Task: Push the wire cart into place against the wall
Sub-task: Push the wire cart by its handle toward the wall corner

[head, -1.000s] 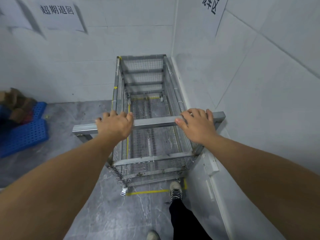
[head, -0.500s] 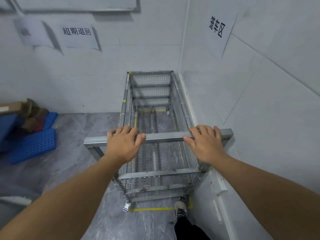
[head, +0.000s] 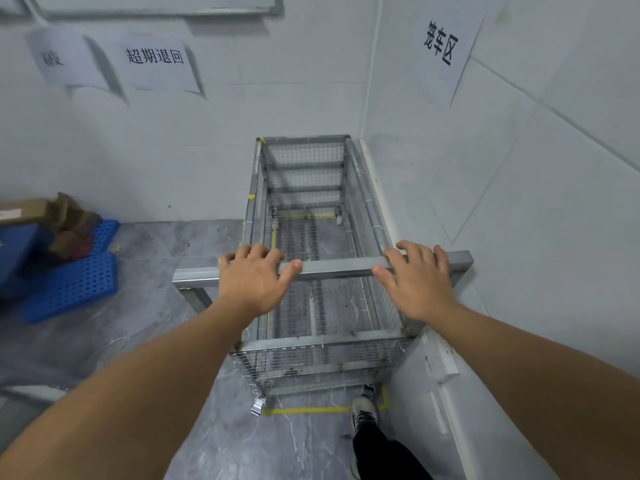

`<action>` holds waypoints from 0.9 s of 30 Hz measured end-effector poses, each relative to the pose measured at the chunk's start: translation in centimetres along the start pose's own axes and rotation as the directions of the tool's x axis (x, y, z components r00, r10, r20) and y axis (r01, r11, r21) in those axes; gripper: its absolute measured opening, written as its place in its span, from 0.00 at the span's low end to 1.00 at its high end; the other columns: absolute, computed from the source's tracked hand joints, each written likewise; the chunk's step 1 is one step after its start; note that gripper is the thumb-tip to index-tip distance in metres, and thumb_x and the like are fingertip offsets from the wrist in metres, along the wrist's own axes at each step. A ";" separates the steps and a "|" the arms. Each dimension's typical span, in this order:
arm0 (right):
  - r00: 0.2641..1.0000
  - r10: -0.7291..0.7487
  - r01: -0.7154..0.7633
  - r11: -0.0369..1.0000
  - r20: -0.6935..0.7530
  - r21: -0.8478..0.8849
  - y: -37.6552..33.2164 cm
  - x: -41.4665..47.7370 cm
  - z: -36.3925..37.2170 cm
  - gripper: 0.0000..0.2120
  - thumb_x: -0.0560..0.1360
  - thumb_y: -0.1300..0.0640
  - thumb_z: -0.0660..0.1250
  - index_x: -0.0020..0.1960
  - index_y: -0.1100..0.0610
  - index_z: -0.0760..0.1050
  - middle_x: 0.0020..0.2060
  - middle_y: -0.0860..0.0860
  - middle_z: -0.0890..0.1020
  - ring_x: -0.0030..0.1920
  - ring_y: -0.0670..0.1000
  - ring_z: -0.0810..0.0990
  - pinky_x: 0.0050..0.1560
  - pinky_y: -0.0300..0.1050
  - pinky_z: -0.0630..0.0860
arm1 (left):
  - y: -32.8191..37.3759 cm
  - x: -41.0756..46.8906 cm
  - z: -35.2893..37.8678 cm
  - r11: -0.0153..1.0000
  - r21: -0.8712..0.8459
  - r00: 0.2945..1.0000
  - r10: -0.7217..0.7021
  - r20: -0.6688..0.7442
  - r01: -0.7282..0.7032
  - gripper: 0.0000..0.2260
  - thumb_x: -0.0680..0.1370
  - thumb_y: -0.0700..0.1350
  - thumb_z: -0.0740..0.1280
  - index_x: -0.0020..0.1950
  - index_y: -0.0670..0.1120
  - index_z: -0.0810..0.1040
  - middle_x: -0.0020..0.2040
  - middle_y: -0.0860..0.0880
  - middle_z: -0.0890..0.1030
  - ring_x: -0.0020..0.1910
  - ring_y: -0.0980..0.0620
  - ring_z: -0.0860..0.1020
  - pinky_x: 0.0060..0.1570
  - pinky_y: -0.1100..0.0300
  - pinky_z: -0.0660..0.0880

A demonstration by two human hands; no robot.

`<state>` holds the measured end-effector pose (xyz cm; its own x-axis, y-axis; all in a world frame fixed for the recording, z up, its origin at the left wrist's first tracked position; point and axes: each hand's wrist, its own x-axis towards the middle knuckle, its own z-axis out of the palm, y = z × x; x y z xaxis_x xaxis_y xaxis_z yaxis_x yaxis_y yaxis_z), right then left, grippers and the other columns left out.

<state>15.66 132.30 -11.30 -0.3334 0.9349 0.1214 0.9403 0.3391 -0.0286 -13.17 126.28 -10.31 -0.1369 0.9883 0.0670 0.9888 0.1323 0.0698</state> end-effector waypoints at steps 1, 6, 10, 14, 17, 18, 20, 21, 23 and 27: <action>1.000 0.002 -0.002 1.000 0.014 0.003 0.0 0.0 -0.1 0.27 0.79 0.34 0.43 0.67 0.46 0.68 0.70 0.50 0.68 0.71 0.55 0.62 0.73 0.63 0.48 | 0.0 0.0 0.0 1.000 0.003 1.000 0.001 0.003 -0.001 0.34 0.76 0.71 0.39 0.62 0.55 0.75 0.62 0.50 0.76 0.64 0.47 0.69 0.62 0.45 0.62; 0.999 0.020 -0.020 1.000 0.032 0.002 -0.2 -0.2 -0.3 0.29 0.78 0.33 0.40 0.68 0.46 0.67 0.70 0.52 0.69 0.72 0.56 0.62 0.73 0.64 0.46 | -0.5 -0.4 0.2 0.999 -0.022 0.999 0.042 -0.017 -0.043 0.34 0.76 0.72 0.40 0.63 0.54 0.74 0.62 0.50 0.76 0.65 0.47 0.68 0.63 0.44 0.61; 0.995 0.019 -0.020 1.000 0.098 0.011 -0.3 0.1 -0.5 0.28 0.78 0.34 0.40 0.68 0.46 0.65 0.69 0.53 0.68 0.72 0.57 0.59 0.73 0.64 0.44 | -0.8 -0.3 0.0 0.998 -0.030 0.998 0.060 -0.006 -0.060 0.34 0.75 0.72 0.41 0.66 0.55 0.72 0.64 0.50 0.75 0.68 0.47 0.66 0.66 0.43 0.59; 0.984 0.026 -0.029 1.000 0.177 0.011 0.0 0.6 -0.8 0.29 0.78 0.33 0.38 0.69 0.46 0.62 0.70 0.54 0.67 0.73 0.57 0.57 0.73 0.65 0.42 | -0.8 0.1 -0.1 0.997 -0.033 0.997 0.067 0.024 -0.066 0.34 0.75 0.72 0.42 0.69 0.56 0.70 0.67 0.49 0.73 0.70 0.46 0.64 0.67 0.42 0.58; 0.982 0.024 -0.028 0.999 0.186 0.022 -0.1 0.8 -0.7 0.29 0.78 0.33 0.38 0.70 0.45 0.62 0.70 0.54 0.66 0.74 0.57 0.56 0.73 0.65 0.42 | -1.0 0.0 -0.2 0.997 -0.045 0.998 0.064 0.026 -0.063 0.33 0.75 0.72 0.43 0.70 0.56 0.70 0.67 0.50 0.73 0.70 0.47 0.64 0.67 0.42 0.57; 0.983 0.022 -0.027 0.999 0.181 0.028 -0.1 0.7 -0.8 0.28 0.78 0.33 0.39 0.69 0.45 0.62 0.70 0.53 0.66 0.74 0.57 0.56 0.73 0.65 0.42 | -0.9 -0.1 -0.3 0.997 -0.047 0.998 0.062 0.023 -0.060 0.33 0.75 0.72 0.43 0.70 0.56 0.70 0.67 0.50 0.73 0.70 0.48 0.64 0.67 0.42 0.57; 0.985 0.015 -0.021 0.999 0.169 0.034 -0.2 0.5 -0.9 0.27 0.78 0.34 0.40 0.69 0.45 0.62 0.70 0.52 0.66 0.73 0.56 0.57 0.73 0.64 0.42 | -1.0 -0.2 -0.5 0.997 -0.037 0.998 0.062 0.030 -0.061 0.33 0.75 0.73 0.43 0.69 0.57 0.70 0.67 0.50 0.73 0.70 0.48 0.63 0.68 0.42 0.57; 0.987 0.012 -0.018 0.999 0.163 0.035 -0.2 0.4 -0.9 0.27 0.78 0.34 0.40 0.69 0.45 0.62 0.70 0.52 0.66 0.73 0.56 0.57 0.73 0.64 0.42 | -0.9 -0.2 -0.5 0.998 -0.030 0.997 0.065 0.038 -0.064 0.34 0.75 0.73 0.43 0.69 0.57 0.70 0.67 0.51 0.73 0.71 0.49 0.63 0.68 0.42 0.56; 0.989 0.012 -0.017 0.999 0.148 0.033 -0.2 0.2 -1.0 0.27 0.78 0.34 0.40 0.69 0.45 0.62 0.70 0.52 0.66 0.73 0.55 0.57 0.73 0.64 0.42 | -0.9 -0.2 -0.4 0.998 -0.023 0.997 0.063 0.052 -0.062 0.33 0.74 0.74 0.43 0.69 0.58 0.70 0.67 0.51 0.73 0.71 0.49 0.62 0.68 0.41 0.55; 0.987 0.009 -0.016 0.999 0.163 0.040 -0.2 0.1 -1.1 0.25 0.79 0.35 0.40 0.68 0.44 0.62 0.69 0.52 0.66 0.73 0.56 0.57 0.73 0.65 0.42 | -0.8 -0.3 -0.3 0.999 -0.001 0.997 0.047 0.064 -0.047 0.32 0.75 0.73 0.43 0.69 0.60 0.69 0.67 0.50 0.71 0.71 0.48 0.61 0.68 0.41 0.54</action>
<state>15.53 132.23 -10.24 -0.3313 0.9426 -0.0418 0.9421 0.3279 -0.0705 -13.95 125.81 -10.04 -0.0866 0.9962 0.0062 0.9940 0.0860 0.0675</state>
